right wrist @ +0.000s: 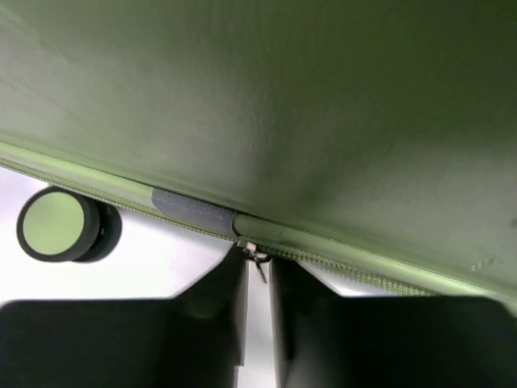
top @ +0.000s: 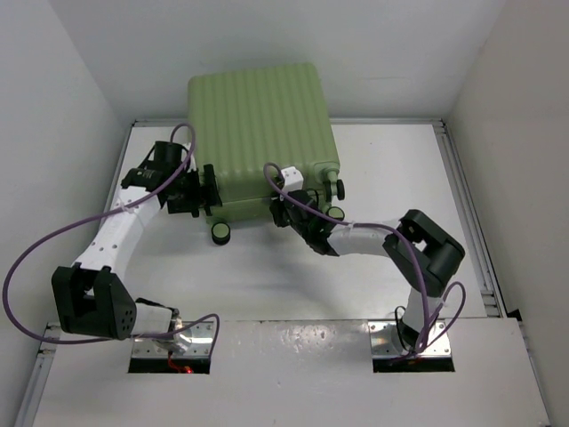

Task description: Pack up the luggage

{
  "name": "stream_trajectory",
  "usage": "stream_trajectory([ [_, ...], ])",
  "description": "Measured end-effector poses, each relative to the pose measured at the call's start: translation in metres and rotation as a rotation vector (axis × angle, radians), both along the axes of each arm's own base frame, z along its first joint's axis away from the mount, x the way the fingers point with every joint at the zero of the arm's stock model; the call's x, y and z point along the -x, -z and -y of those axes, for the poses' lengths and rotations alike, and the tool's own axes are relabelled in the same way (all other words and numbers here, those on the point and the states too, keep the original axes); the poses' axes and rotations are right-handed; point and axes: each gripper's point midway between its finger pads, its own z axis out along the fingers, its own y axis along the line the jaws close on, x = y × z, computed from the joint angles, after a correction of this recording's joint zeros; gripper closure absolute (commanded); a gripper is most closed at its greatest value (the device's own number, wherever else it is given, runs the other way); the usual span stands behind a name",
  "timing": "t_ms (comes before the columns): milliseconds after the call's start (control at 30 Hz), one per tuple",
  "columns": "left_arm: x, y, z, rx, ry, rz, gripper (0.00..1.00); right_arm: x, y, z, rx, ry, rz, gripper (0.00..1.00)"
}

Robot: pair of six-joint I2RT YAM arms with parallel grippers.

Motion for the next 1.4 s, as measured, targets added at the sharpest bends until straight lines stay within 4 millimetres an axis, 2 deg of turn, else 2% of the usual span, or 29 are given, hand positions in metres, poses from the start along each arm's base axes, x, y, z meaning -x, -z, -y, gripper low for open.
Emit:
stream_trajectory([
  [100, 0.000, 0.000, -0.001, 0.009, -0.005, -0.001, 0.08, -0.002, 0.000, 0.002, 0.018, -0.019, 0.010, 1.00],
  [167, -0.001, 0.000, -0.004, 0.012, -0.015, -0.004, 0.08, -0.003, 0.000, 0.003, 0.031, -0.043, 0.021, 1.00],
  [300, -0.002, 0.004, -0.004, 0.024, -0.017, -0.020, 0.17, 0.003, 0.000, 0.008, 0.034, -0.097, 0.034, 1.00],
  [433, -0.002, 0.004, 0.002, 0.055, 0.000, -0.029, 0.42, 0.008, -0.005, 0.015, 0.024, -0.125, 0.053, 1.00],
  [467, -0.002, 0.003, 0.005, 0.070, 0.007, -0.030, 0.55, 0.008, -0.005, 0.019, 0.026, -0.125, 0.053, 1.00],
  [533, -0.004, 0.002, 0.006, 0.069, 0.014, -0.025, 0.71, 0.008, -0.003, 0.027, 0.032, -0.119, 0.051, 1.00],
  [633, -0.004, 0.002, 0.005, 0.067, 0.012, -0.026, 0.82, 0.005, -0.003, 0.038, 0.035, -0.107, 0.052, 1.00],
  [867, -0.005, 0.003, 0.001, 0.075, 0.012, -0.045, 0.93, 0.006, -0.004, 0.060, 0.055, -0.085, 0.059, 1.00],
  [1100, -0.003, 0.004, 0.003, 0.153, 0.028, -0.082, 1.00, 0.020, -0.007, 0.073, 0.066, -0.128, 0.086, 1.00],
  [1300, 0.000, 0.004, 0.015, 0.280, 0.081, -0.141, 1.00, 0.025, -0.007, 0.085, 0.072, -0.172, 0.108, 1.00],
  [1400, -0.007, 0.003, 0.007, 0.292, 0.055, -0.147, 1.00, 0.016, -0.017, 0.118, 0.052, -0.084, 0.128, 1.00],
])
